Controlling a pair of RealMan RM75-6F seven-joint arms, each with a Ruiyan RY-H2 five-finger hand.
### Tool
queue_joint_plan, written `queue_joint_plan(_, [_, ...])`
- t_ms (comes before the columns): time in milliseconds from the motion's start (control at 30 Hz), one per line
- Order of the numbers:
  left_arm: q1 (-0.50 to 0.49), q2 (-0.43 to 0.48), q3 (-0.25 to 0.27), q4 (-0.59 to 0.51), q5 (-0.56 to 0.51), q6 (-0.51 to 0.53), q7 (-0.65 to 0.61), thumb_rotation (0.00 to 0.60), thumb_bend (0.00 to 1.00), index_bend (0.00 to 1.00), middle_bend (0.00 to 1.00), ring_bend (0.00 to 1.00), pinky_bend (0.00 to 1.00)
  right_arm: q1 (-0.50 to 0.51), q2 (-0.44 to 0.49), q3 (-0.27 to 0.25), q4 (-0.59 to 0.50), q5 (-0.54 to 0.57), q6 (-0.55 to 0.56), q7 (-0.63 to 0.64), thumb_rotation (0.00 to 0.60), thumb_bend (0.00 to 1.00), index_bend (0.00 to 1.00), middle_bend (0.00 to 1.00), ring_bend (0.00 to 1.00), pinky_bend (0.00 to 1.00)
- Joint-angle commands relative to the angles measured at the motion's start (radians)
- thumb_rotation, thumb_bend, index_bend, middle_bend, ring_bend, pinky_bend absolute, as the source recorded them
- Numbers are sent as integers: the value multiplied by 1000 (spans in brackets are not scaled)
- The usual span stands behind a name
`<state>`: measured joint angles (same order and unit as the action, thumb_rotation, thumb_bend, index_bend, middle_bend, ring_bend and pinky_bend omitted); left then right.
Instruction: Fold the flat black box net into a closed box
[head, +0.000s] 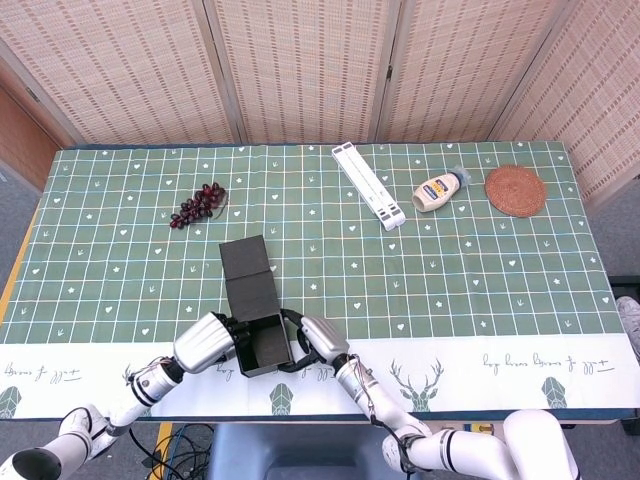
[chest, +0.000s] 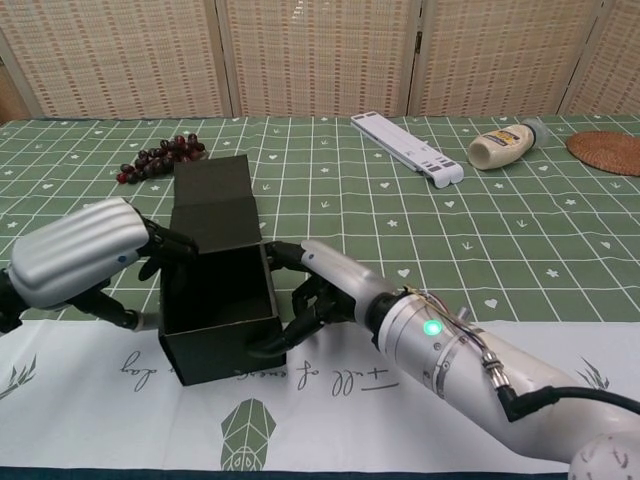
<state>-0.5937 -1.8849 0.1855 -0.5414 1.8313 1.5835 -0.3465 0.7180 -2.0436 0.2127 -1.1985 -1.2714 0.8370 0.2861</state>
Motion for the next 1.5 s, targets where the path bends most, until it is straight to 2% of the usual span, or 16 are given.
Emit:
queue_joint_plan(33, [-4, -2, 5, 7, 7, -6, 1, 600, 167, 634, 548, 640, 847, 0, 0, 1, -1, 0, 0, 0, 600, 374, 313, 425, 782, 1000])
queue_joint_plan(633, [-48, -18, 6, 22, 36, -8, -21, 600, 168, 718, 642, 641, 841, -6, 3, 0, -9, -3, -3, 2, 600, 378, 307, 425, 782, 1000])
queue_joint_plan(1500, [-42, 13, 4, 27, 29, 17, -44, 600, 168, 709, 657, 639, 834, -8, 5, 7, -9, 0, -5, 5, 600, 379, 306, 424, 782, 1000])
